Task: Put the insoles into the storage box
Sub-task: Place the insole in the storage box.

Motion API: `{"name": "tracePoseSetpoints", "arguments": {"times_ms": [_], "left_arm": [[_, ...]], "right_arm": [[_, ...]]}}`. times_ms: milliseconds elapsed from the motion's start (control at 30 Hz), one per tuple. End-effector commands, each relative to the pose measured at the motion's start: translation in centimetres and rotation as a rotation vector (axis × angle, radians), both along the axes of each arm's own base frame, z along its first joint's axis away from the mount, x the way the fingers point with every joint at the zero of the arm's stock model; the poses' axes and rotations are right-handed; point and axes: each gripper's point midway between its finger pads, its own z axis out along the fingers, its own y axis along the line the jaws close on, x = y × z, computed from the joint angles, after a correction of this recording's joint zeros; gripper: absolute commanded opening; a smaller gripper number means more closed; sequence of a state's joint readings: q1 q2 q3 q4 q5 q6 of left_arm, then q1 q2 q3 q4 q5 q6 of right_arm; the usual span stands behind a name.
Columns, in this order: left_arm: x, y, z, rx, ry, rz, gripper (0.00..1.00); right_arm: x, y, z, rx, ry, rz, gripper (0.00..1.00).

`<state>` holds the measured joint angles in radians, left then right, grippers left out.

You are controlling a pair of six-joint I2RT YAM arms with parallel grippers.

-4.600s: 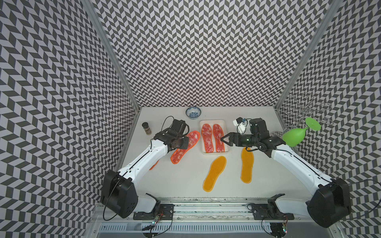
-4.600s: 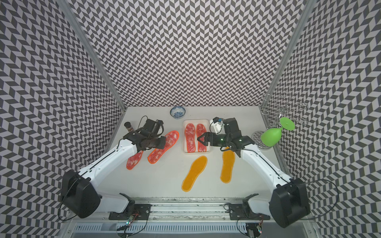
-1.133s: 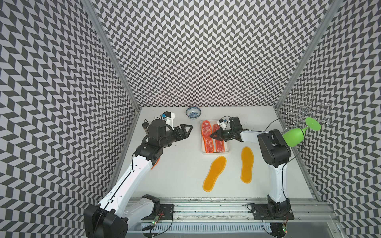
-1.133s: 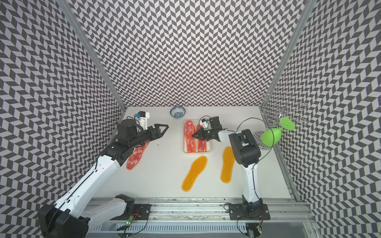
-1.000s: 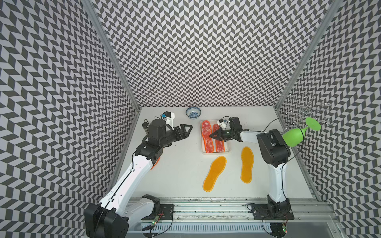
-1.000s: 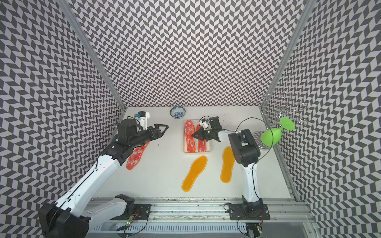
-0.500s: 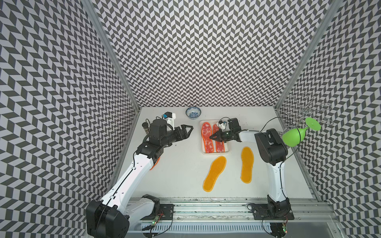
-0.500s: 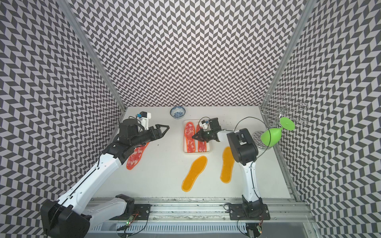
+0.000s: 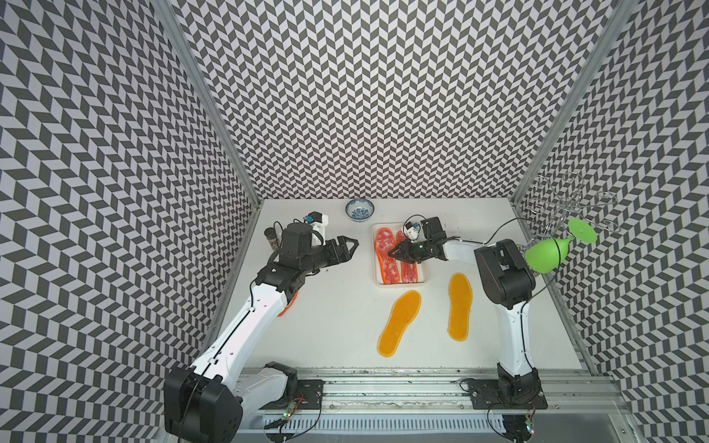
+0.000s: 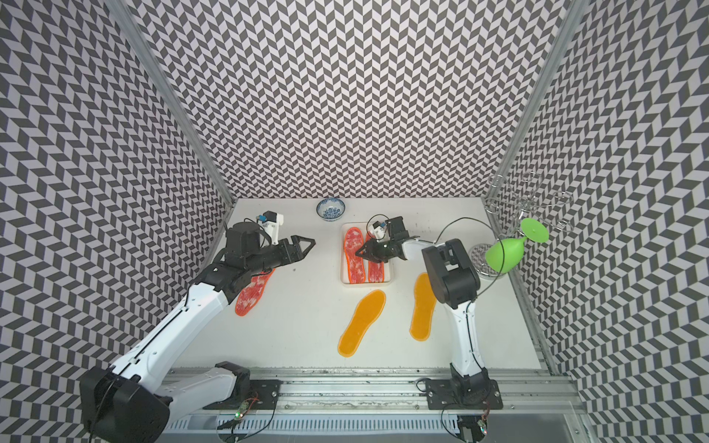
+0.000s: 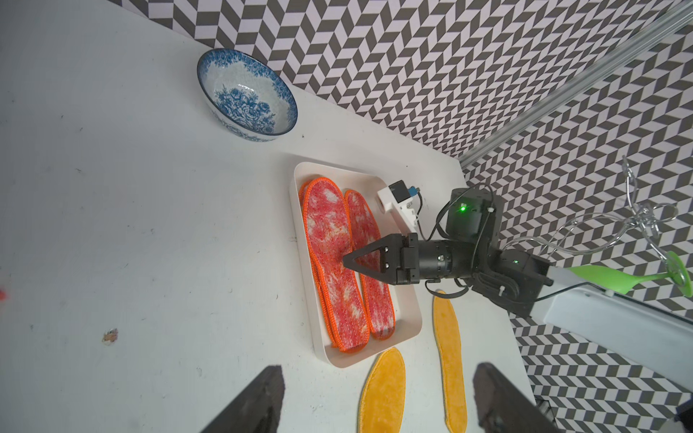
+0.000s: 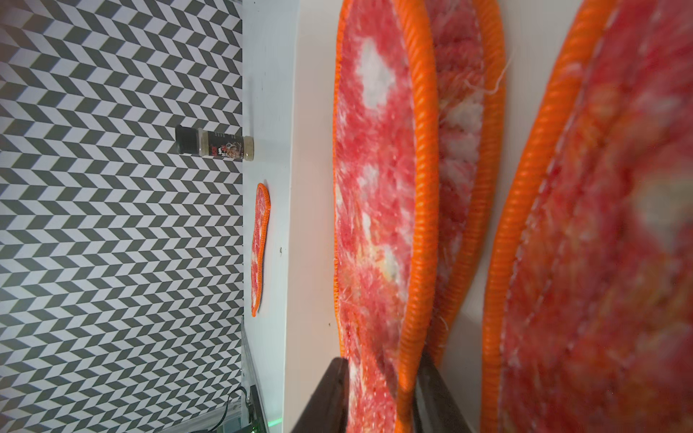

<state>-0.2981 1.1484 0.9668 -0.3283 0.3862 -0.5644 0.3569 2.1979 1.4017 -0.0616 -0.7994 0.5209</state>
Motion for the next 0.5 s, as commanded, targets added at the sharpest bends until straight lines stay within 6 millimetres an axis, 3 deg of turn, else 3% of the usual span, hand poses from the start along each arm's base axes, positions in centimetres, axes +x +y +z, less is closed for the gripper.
{"name": "tracePoseSetpoints", "arguments": {"times_ms": [0,300,467], "left_arm": [[0.2,0.4,0.3,0.037,-0.016,0.001,0.84],[0.9,2.2,-1.3,0.178,0.023,0.049,0.84],[1.7,4.7,-2.9,0.307,0.064,0.137,0.84]], "right_arm": [[-0.2,0.1,1.5,-0.036,-0.048,0.005,0.36],[-0.1,-0.6,3.5,-0.118,-0.090,-0.019,0.51],[-0.2,-0.9,5.3,-0.142,-0.120,-0.025,0.56]]}}
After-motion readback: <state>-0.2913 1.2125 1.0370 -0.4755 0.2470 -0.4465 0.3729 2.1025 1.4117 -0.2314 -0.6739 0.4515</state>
